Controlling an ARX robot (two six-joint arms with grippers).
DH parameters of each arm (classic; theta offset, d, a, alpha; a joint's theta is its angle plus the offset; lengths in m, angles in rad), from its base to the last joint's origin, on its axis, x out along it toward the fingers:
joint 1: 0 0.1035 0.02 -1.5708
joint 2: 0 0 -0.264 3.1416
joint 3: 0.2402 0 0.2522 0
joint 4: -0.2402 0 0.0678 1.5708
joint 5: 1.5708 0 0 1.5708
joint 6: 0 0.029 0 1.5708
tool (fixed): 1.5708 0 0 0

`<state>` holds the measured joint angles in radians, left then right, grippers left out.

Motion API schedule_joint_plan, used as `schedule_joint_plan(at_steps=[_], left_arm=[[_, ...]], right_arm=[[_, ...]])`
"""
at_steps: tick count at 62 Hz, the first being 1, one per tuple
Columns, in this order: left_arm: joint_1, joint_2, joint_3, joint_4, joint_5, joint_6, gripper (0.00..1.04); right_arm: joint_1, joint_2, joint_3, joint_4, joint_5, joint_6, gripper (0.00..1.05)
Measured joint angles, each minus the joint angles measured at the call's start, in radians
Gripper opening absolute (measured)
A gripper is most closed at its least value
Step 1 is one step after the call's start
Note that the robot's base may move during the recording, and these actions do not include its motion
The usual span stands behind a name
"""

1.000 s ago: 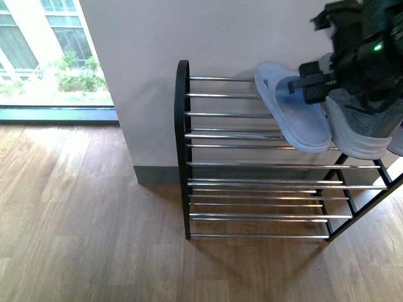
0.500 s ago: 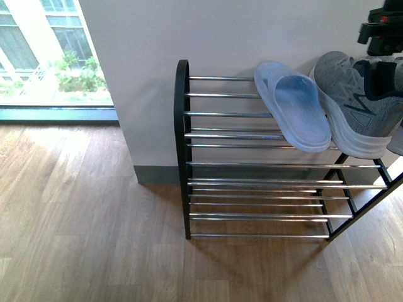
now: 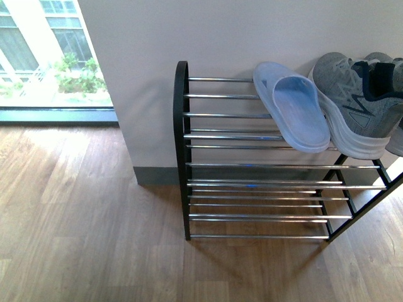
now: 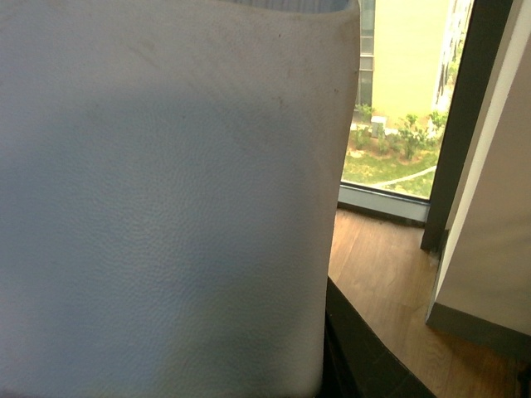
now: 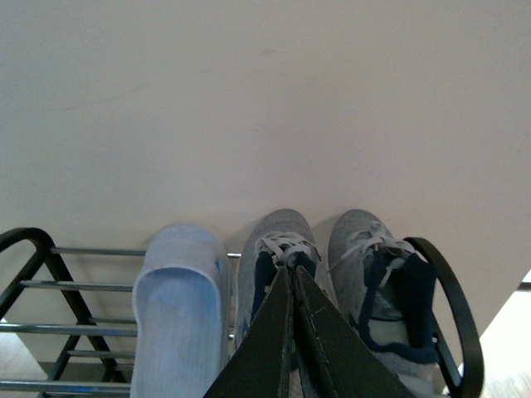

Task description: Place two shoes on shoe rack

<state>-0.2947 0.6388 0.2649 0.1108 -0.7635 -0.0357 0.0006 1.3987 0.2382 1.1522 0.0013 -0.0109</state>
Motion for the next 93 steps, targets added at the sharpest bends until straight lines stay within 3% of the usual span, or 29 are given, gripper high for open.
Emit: schedule_joint_plan(at_steps=[41, 93], left_arm=[[0.000, 0.000, 0.000, 0.000, -0.001, 0.000, 0.02], [0.000, 0.000, 0.000, 0.000, -0.001, 0.000, 0.02]], right_arm=[[0.000, -0.471, -0.195, -0.285, -0.001, 0.000, 0.01], [0.000, -0.995, -0.220, -0.749, -0.001, 0.000, 0.01]])
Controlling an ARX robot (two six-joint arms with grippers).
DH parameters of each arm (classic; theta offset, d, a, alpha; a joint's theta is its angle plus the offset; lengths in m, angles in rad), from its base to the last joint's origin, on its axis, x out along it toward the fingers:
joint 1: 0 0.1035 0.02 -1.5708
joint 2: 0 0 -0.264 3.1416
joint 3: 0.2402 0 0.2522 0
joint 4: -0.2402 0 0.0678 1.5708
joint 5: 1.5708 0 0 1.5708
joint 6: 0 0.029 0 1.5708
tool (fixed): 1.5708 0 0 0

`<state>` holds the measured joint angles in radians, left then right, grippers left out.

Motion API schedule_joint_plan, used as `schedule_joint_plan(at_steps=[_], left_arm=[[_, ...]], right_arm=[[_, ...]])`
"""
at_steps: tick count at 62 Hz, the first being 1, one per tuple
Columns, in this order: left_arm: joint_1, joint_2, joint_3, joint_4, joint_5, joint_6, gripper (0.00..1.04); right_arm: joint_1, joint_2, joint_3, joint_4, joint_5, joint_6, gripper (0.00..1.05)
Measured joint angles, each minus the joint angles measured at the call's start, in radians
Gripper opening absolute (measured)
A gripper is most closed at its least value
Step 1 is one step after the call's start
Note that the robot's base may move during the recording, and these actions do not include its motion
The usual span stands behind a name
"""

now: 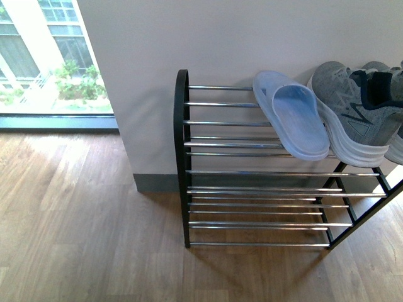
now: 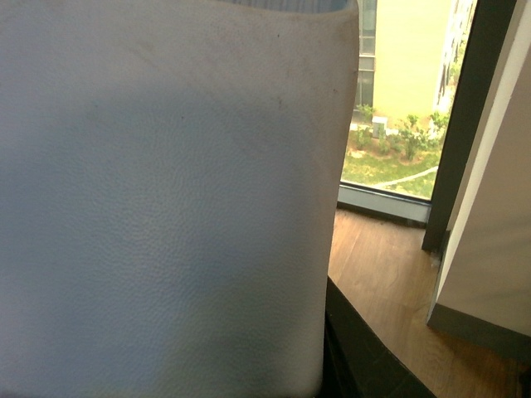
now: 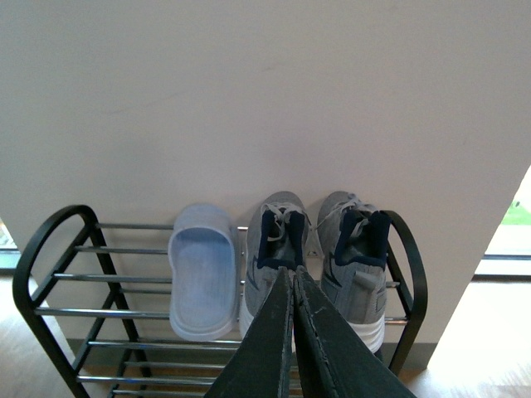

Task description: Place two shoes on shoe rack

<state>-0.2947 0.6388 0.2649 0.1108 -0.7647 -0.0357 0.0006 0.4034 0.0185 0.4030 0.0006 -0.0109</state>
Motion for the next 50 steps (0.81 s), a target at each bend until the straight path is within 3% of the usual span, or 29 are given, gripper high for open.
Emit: schedule_joint_plan(at_steps=[45, 50], left_arm=[[0.000, 0.000, 0.000, 0.000, 0.000, 0.000, 0.02], [0.000, 0.000, 0.000, 0.000, 0.000, 0.000, 0.02]], right_arm=[[0.000, -0.224, 0.000, -0.222, 0.000, 0.000, 0.01], [0.000, -0.350, 0.000, -0.380, 0.002, 0.000, 0.01]])
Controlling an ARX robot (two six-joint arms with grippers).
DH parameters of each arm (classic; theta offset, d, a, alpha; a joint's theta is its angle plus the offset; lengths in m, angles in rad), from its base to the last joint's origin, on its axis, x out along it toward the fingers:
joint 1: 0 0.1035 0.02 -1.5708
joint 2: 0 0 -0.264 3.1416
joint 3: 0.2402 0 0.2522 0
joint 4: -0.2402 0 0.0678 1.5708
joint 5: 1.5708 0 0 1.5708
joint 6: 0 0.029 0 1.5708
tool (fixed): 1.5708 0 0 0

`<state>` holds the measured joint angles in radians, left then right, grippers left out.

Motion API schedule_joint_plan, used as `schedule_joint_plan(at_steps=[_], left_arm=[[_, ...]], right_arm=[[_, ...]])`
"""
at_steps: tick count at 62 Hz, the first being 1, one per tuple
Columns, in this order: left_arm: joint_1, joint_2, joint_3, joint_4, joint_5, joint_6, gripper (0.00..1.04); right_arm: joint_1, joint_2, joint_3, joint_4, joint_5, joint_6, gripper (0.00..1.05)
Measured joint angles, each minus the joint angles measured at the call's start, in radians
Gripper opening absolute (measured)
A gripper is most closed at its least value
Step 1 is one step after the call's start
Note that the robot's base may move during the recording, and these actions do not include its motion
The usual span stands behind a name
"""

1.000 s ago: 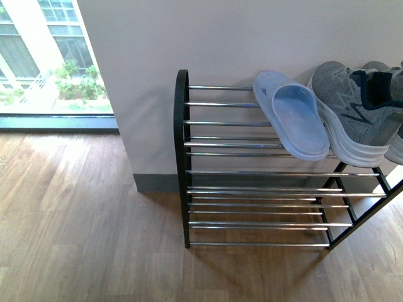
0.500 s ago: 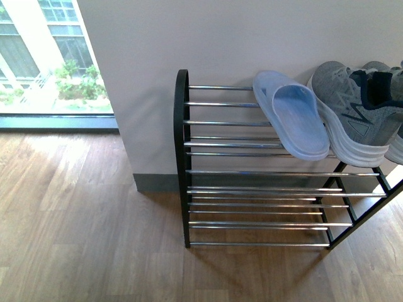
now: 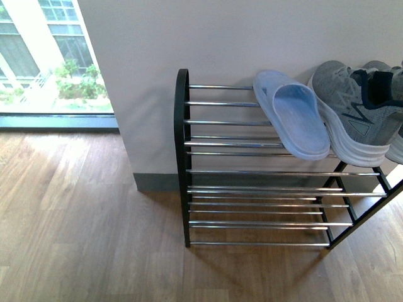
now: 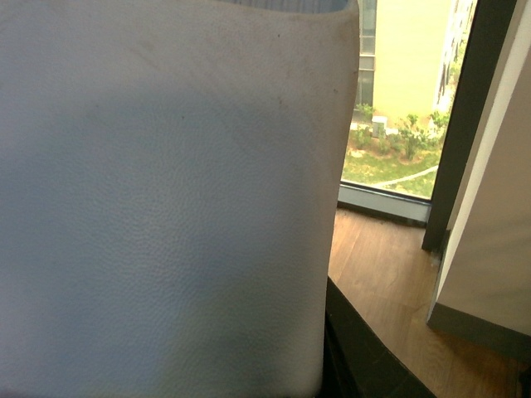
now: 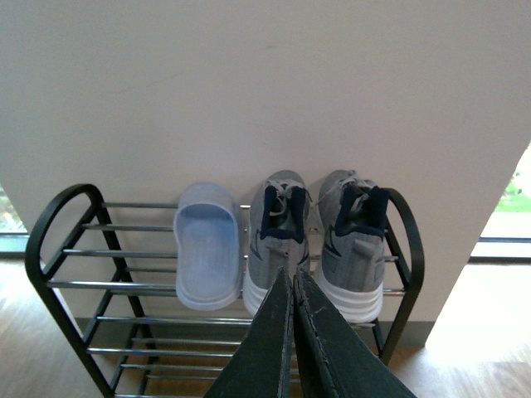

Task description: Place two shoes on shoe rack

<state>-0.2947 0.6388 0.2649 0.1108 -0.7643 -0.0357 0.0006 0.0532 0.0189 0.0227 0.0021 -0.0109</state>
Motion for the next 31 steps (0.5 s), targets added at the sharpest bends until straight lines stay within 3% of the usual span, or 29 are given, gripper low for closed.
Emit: schedule_joint_plan(at_steps=[28, 31], left_arm=[[0.000, 0.000, 0.000, 0.000, 0.000, 0.000, 0.02], [0.000, 0.000, 0.000, 0.000, 0.000, 0.000, 0.02]], right_arm=[[0.000, -0.047, 0.000, -0.019, -0.002, 0.000, 0.01], [0.000, -0.047, 0.000, -0.019, -0.002, 0.000, 0.06]])
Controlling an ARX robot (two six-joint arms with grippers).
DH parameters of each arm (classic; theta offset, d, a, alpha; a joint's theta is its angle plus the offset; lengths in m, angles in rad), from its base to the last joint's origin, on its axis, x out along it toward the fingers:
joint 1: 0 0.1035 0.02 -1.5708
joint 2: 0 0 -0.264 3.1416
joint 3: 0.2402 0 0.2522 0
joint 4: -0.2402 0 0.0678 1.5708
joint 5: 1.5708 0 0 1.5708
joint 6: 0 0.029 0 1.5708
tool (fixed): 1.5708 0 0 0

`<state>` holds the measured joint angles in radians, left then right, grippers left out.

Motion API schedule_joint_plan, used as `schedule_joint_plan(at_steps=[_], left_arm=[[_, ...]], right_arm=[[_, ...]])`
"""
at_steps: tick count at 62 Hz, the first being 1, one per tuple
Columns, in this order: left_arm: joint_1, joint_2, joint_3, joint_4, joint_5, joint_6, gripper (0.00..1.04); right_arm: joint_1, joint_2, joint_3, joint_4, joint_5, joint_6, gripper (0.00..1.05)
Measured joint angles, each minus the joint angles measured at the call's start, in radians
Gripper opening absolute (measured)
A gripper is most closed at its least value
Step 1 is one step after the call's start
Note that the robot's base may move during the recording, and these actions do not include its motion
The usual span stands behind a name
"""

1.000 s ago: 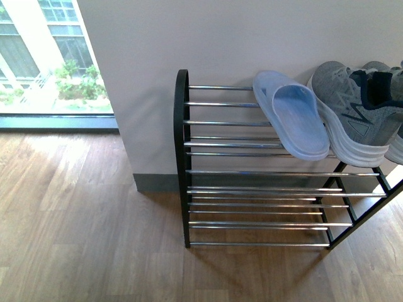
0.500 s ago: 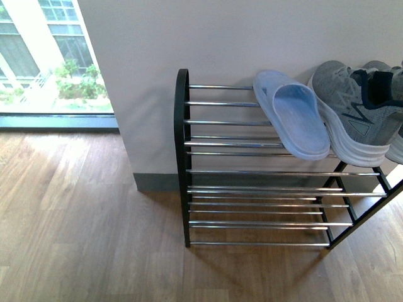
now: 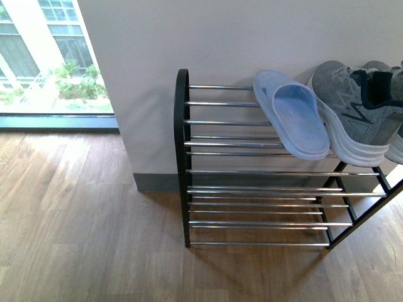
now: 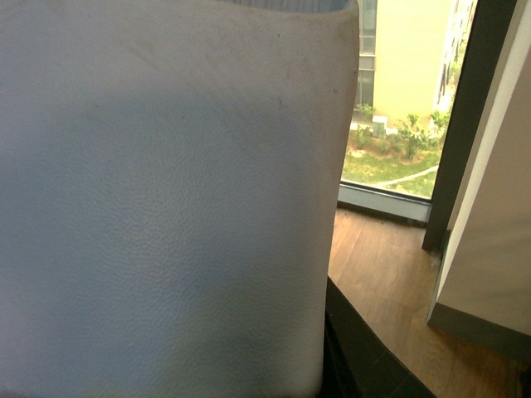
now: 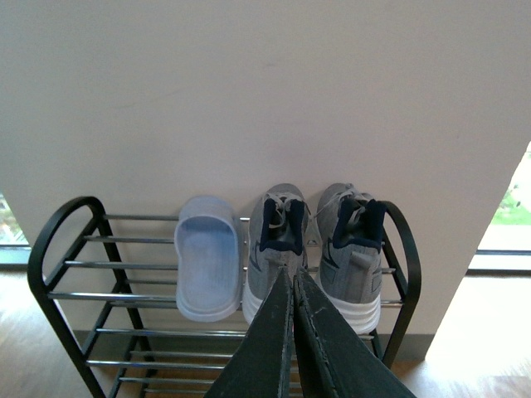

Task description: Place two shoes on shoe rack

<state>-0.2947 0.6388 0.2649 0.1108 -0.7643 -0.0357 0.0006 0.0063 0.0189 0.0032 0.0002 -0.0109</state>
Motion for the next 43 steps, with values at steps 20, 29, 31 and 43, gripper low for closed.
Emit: schedule_joint_plan(at_steps=[20, 29, 31, 43], left_arm=[[0.057, -0.021, 0.034, -0.044, 0.360, -0.341, 0.02], [0.056, 0.089, 0.114, -0.021, 0.472, -0.566, 0.02], [0.049, 0.134, 0.138, -0.005, 0.492, -0.608, 0.02], [-0.022, 0.550, 0.327, 0.064, 0.665, -0.669, 0.02]], right_arm=[[0.000, 0.000, 0.000, 0.000, 0.000, 0.000, 0.55], [0.000, -0.001, 0.000, 0.000, 0.000, 0.000, 0.76], [0.000, -0.001, 0.000, 0.000, 0.000, 0.000, 0.80], [0.000, -0.001, 0.000, 0.000, 0.000, 0.001, 0.95]])
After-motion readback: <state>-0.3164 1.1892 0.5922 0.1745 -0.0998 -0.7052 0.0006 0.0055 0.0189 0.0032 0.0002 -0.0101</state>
